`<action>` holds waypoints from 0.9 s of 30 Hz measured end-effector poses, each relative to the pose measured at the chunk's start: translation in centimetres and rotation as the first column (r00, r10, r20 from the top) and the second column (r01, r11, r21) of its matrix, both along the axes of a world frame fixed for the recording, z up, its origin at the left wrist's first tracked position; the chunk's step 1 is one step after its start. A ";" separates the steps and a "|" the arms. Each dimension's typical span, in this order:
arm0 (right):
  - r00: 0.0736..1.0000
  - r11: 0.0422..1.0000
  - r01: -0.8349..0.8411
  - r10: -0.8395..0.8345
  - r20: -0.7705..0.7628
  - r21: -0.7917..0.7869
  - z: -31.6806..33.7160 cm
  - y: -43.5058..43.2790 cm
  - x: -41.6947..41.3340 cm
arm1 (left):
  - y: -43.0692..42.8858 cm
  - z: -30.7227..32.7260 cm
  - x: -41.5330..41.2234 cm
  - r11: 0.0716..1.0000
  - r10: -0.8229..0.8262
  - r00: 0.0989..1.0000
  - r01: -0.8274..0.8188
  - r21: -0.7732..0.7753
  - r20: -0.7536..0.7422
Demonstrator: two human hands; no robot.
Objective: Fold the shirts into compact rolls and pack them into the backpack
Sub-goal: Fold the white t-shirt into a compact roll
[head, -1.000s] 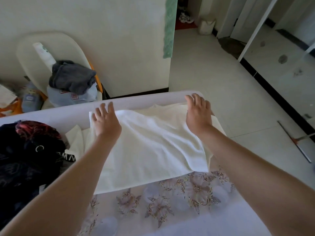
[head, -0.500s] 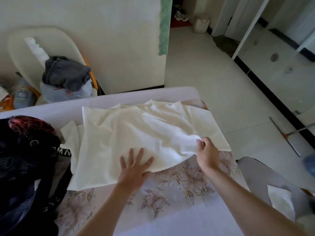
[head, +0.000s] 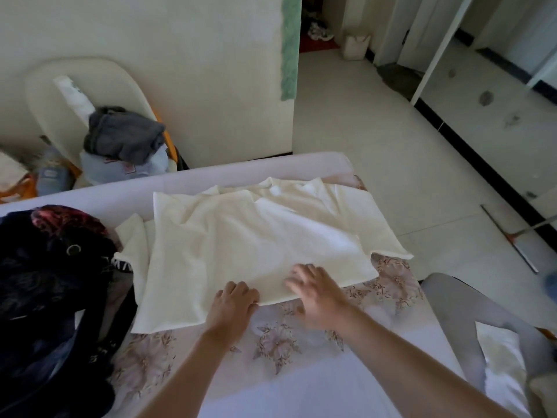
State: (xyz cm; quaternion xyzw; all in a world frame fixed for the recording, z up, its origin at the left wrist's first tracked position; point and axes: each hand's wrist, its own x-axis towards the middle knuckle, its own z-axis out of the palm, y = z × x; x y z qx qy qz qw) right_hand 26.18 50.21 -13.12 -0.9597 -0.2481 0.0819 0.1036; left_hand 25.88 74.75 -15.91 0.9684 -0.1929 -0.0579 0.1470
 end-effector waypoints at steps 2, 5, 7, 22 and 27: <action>0.998 0.998 -0.043 0.040 -0.056 -0.051 -0.6 2.3 -1.4 | -0.1 0.9 -0.1 0.999 0.000 0.998 -0.002 -0.043 -0.059; 1.000 0.997 -0.009 0.008 -0.015 -0.074 -0.8 4.1 -2.5 | -0.7 3.1 -1.1 0.989 -0.008 0.984 -0.018 -0.147 -0.176; 1.000 0.997 -0.004 0.006 0.028 -0.083 -0.7 4.6 -3.5 | -0.7 3.8 -3.3 0.984 -0.016 0.977 -0.022 -0.174 -0.213; 0.994 0.972 -0.005 0.031 0.105 -0.234 -1.2 7.6 -9.8 | 10.4 4.3 -10.9 0.630 0.630 0.648 -0.749 -0.206 -0.429; 0.993 0.978 -0.021 -0.004 -0.118 -0.207 0.7 10.2 -10.0 | 12.4 5.6 -13.3 0.754 0.615 0.708 -0.657 -0.006 -0.347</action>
